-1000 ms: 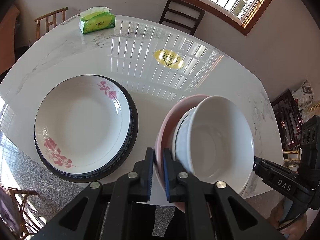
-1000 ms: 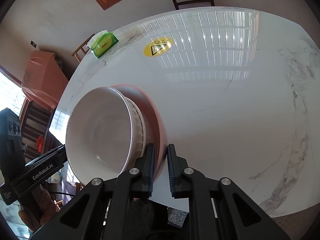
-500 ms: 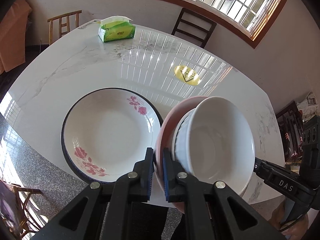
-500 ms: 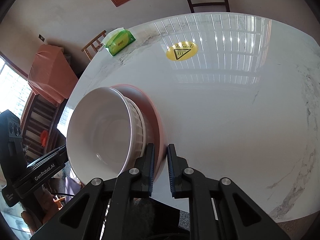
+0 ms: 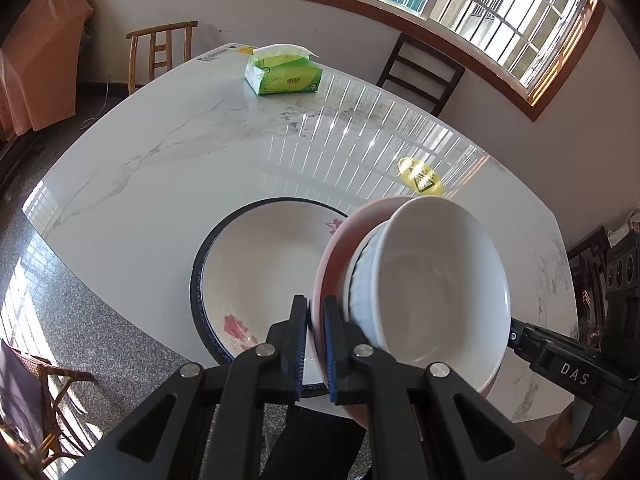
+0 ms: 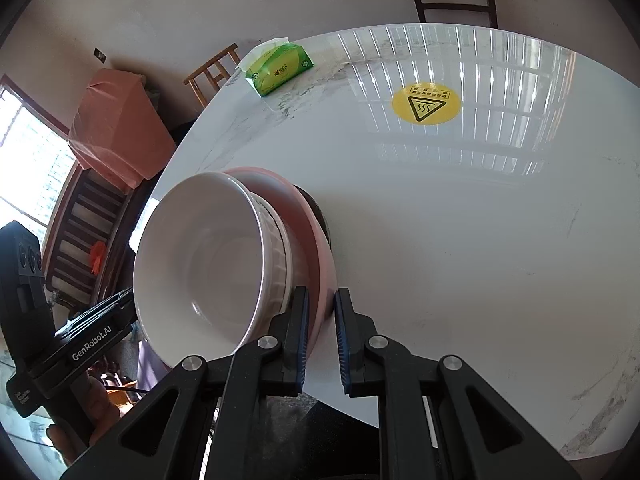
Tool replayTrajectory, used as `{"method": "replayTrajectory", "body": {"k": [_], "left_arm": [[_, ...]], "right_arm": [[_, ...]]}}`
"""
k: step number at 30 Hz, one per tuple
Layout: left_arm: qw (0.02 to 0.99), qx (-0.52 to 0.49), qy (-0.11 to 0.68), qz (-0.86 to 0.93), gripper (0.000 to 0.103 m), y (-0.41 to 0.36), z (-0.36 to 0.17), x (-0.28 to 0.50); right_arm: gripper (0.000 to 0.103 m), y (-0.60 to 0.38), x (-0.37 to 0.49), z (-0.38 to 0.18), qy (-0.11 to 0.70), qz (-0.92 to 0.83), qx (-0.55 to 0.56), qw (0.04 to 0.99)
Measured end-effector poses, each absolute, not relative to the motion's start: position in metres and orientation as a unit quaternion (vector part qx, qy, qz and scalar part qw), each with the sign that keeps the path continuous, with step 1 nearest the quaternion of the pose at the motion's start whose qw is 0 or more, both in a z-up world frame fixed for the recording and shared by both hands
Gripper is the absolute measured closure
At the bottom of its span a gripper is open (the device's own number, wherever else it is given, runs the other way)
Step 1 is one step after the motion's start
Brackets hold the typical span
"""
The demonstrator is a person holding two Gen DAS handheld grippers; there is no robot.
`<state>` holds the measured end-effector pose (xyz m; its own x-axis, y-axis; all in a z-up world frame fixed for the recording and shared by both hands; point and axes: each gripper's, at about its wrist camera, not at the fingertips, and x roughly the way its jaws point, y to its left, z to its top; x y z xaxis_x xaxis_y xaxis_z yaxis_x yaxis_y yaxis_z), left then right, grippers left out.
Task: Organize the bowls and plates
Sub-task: 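Carry the nested pink bowl stack with both tools onto the plate stack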
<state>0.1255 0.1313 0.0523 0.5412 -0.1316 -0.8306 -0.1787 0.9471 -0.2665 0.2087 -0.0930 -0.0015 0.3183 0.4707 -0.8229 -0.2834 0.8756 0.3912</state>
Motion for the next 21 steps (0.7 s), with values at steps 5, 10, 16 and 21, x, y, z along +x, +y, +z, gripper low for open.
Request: {"method": "replayTrajectory", "body": {"k": [5,10,16,21], "left_arm": [[0.861,-0.170,0.479,0.023,0.097,0.148,0.051,0.128],[0.860,-0.175,0.479,0.031,0.097,0.160,0.049,0.131],[0.858,-0.179,0.480,0.040,0.097,0.171,0.046,0.135],[0.855,-0.183,0.483,0.045,0.097,0.178,0.041,0.137]], "right_arm": [[0.089,-0.077,0.214,-0.004,0.540,0.241,0.083,0.802],[0.089,-0.065,0.219,-0.005,0.544,0.247,0.078,0.798],[0.089,-0.054,0.224,-0.008,0.549,0.251,0.077,0.794],[0.089,-0.047,0.228,-0.010,0.554,0.253,0.074,0.790]]}}
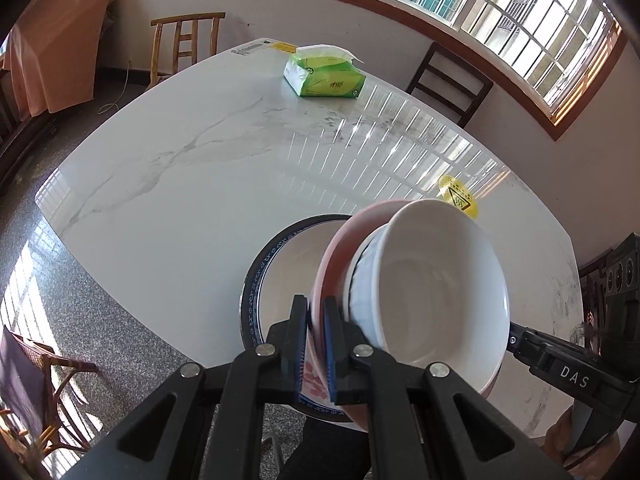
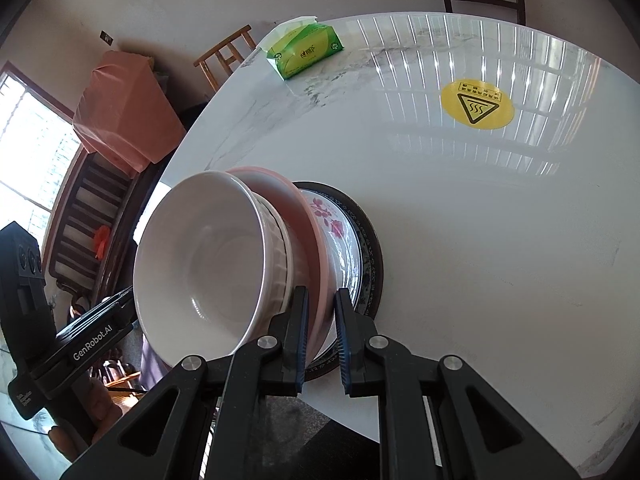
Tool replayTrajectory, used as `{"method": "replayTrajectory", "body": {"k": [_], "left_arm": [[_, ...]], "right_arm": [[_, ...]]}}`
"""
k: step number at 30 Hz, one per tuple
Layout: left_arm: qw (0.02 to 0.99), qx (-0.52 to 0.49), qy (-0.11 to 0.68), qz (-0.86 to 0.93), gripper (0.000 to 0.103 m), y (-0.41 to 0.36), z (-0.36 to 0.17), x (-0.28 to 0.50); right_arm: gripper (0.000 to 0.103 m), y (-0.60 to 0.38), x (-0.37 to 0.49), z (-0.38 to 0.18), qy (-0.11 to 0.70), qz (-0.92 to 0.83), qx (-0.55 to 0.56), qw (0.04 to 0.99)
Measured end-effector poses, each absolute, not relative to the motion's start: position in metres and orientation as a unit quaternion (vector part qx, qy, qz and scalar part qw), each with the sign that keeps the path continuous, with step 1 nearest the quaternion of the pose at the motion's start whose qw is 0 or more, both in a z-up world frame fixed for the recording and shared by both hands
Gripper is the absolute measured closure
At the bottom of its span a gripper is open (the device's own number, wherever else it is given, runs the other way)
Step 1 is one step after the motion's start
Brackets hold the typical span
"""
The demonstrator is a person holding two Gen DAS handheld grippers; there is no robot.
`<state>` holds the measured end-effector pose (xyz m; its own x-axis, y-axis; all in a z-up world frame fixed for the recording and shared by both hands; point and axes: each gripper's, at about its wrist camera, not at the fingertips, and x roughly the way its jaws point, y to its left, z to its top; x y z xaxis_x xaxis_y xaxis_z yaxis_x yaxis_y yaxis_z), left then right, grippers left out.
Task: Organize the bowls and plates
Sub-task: 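Carry the nested pink bowl stack with both tools onto the plate stack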
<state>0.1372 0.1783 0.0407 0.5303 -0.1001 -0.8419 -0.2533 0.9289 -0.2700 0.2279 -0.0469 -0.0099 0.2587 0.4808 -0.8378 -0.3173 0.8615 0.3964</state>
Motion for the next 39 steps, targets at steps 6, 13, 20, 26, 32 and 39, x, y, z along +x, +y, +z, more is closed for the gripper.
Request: {"method": "replayTrajectory", "body": {"k": [6,13,20,26,32,39], "left_arm": [[0.852,-0.186,0.486,0.047,0.097,0.184,0.035,0.142],[0.850,-0.189,0.489,0.048,0.097,0.189,0.031,0.143],[0.845,-0.195,0.495,0.049,0.097,0.194,0.025,0.144],[0.853,-0.190,0.484,0.044,0.097,0.194,0.022,0.141],[0.862,-0.186,0.469,0.039,0.095,0.192,0.022,0.135],[0.885,-0.161,0.433,0.052,0.089,0.188,0.022,0.127]], "right_arm": [[0.089,-0.042,0.231,-0.012,0.559,0.252,0.073,0.787],[0.089,-0.040,0.232,-0.012,0.563,0.252,0.071,0.784],[0.089,-0.036,0.236,-0.017,0.570,0.252,0.073,0.779],[0.089,-0.037,0.234,-0.016,0.561,0.256,0.075,0.784],[0.089,-0.038,0.231,-0.017,0.549,0.258,0.076,0.792],[0.087,-0.036,0.229,-0.017,0.528,0.260,0.071,0.806]]}}
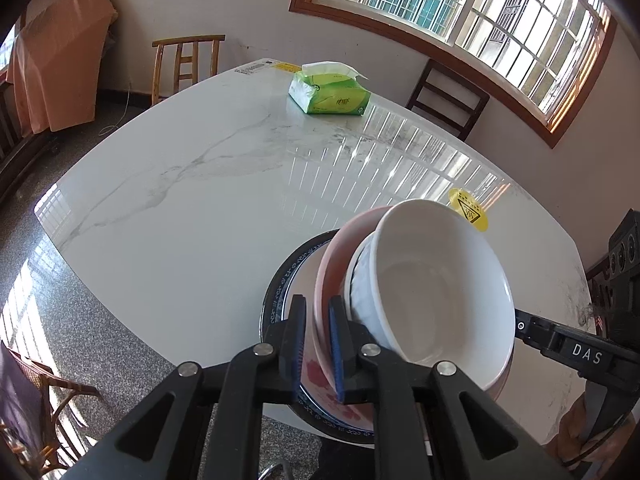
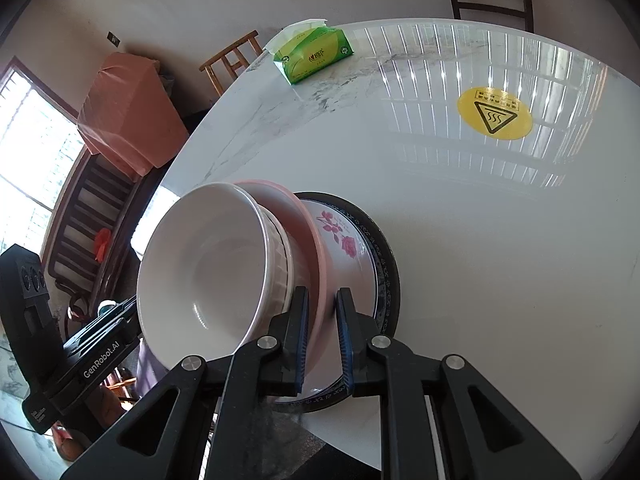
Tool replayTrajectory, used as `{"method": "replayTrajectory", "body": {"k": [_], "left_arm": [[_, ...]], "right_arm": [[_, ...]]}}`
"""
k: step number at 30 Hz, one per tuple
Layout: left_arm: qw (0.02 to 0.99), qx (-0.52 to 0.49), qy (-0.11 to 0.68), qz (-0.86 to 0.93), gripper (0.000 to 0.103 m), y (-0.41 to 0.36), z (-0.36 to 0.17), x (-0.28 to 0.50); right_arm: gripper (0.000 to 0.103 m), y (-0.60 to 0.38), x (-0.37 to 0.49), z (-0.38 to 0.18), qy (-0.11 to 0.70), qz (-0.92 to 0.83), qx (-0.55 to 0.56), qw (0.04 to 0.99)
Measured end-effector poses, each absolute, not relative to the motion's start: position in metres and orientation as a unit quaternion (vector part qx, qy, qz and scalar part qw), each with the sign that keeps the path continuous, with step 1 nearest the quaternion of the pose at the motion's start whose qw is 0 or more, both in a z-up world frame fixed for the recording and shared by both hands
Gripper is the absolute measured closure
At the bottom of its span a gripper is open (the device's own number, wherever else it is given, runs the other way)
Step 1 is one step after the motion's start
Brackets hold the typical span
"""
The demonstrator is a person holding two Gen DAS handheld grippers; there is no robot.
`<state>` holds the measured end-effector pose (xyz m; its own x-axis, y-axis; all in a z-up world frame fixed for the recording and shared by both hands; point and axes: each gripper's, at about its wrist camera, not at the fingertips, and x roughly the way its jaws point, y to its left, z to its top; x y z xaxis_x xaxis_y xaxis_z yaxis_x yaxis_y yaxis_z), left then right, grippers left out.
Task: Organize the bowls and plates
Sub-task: 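Open both tools to release the bowl stack on the plates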
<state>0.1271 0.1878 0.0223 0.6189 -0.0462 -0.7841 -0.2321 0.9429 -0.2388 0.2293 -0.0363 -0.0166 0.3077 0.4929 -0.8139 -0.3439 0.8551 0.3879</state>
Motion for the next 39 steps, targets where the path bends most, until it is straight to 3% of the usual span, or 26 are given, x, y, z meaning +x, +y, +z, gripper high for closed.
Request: {"method": "replayTrajectory", "body": {"k": [8,17,19,21,25,28,39], "left_arm": [[0.905,-0.131,0.396,0.080,0.074,0.186,0.020,0.120],[0.924,-0.096,0.352,0.113,0.058,0.184,0.016,0.110],[0.927,-0.082,0.345,0.120,0.055,0.181,0.015,0.107],[0.931,-0.069,0.335,0.127,0.055,0.178,0.014,0.104],[0.936,-0.058,0.322,0.132,0.052,0.176,0.012,0.098],[0.937,-0.063,0.318,0.131,0.051,0.177,0.010,0.095],[0.945,-0.064,0.291,0.133,0.051,0.167,0.011,0.076]], "right_arm": [[0.085,-0.038,0.226,-0.017,0.498,0.258,0.068,0.825],[0.075,-0.046,0.212,-0.017,0.448,0.252,0.072,0.855],[0.068,-0.049,0.205,-0.013,0.427,0.250,0.068,0.866],[0.061,-0.052,0.195,-0.009,0.402,0.250,0.070,0.878],[0.059,-0.050,0.175,-0.001,0.359,0.250,0.049,0.898],[0.049,-0.048,0.163,0.002,0.337,0.256,0.046,0.905],[0.040,-0.048,0.120,-0.004,0.260,0.248,0.040,0.932]]}}
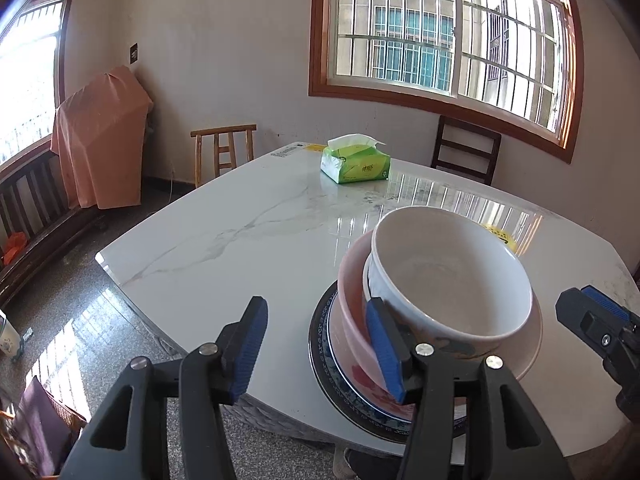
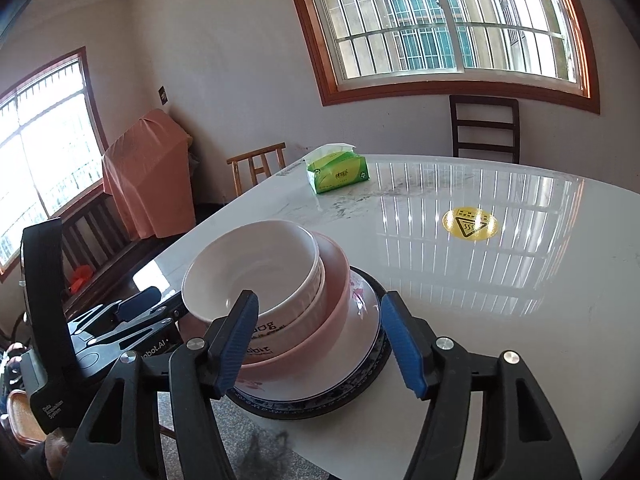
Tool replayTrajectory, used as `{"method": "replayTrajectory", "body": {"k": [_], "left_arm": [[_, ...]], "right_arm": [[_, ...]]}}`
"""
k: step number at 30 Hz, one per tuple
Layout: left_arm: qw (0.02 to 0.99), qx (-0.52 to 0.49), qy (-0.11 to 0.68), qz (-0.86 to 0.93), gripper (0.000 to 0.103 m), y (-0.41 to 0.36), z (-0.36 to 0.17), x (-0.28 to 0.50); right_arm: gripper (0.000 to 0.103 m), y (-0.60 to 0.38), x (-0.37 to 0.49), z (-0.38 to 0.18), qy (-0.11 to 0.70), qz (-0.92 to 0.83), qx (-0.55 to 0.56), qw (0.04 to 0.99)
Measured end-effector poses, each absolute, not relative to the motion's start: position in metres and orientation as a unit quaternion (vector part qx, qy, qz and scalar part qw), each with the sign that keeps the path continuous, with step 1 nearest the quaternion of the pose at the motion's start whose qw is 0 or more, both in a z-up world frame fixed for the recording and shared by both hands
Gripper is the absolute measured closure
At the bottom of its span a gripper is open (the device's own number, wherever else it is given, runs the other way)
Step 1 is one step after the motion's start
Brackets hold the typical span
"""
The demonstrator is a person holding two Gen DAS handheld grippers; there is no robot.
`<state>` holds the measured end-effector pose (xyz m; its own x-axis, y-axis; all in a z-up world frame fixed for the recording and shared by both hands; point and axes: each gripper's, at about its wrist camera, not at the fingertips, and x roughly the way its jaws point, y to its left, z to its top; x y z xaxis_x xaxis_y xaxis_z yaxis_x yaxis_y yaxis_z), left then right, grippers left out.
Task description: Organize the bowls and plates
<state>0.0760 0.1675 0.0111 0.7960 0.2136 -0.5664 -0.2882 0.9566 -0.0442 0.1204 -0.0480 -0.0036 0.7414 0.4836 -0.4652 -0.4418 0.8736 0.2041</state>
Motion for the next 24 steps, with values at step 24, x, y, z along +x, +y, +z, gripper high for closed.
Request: {"method": "replayTrajectory", "body": {"k": [24], "left_arm": [[0.968,-0.082,0.213,0.105,0.048,0.103,-0.034,0.010]], "right_arm": [[0.002,-0.074,0.031,-0.027,0.127,0.156,0.025,0.979]]}}
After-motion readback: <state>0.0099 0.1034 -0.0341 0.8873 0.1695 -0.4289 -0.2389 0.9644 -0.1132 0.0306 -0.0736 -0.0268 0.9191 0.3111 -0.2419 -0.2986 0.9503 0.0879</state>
